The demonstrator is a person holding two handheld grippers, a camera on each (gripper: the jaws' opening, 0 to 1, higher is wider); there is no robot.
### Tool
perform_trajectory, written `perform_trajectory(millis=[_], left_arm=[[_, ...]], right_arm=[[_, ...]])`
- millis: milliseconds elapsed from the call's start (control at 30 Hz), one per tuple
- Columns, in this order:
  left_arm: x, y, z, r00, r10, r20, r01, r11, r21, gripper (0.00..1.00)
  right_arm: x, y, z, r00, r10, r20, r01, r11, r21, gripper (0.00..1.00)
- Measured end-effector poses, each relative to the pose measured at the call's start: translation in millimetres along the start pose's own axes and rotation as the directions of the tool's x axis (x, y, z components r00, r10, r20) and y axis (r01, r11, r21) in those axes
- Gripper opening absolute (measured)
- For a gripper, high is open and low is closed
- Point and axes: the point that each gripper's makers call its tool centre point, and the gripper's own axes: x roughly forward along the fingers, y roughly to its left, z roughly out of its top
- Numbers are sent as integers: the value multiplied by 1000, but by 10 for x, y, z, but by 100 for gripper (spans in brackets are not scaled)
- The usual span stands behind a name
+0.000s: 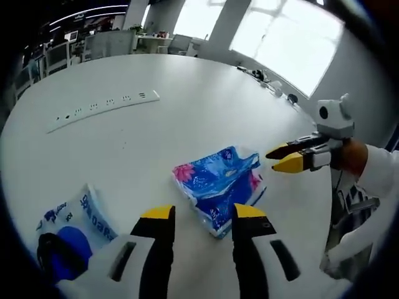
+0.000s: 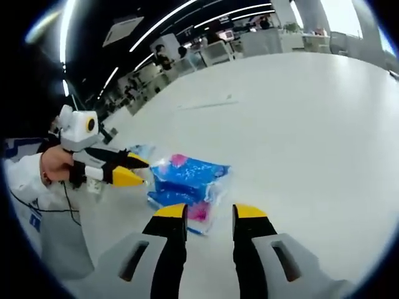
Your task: Arrange the tabletop items into an orderly group along one side of the table until the central work area is clear of visible clutter.
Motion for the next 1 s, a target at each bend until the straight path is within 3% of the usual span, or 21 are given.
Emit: perform_trajectory(millis=[467, 1000], left_arm=[[-240, -72, 109, 999, 1, 48, -2, 1000, 23, 47], [-527, -175, 213, 995, -4, 98, -2, 998, 70, 56]], right_arm=[[-124, 129, 120, 999, 1, 38, 0, 1000, -25, 30], [-255, 323, 260, 997, -4, 71, 8, 998, -67, 43]])
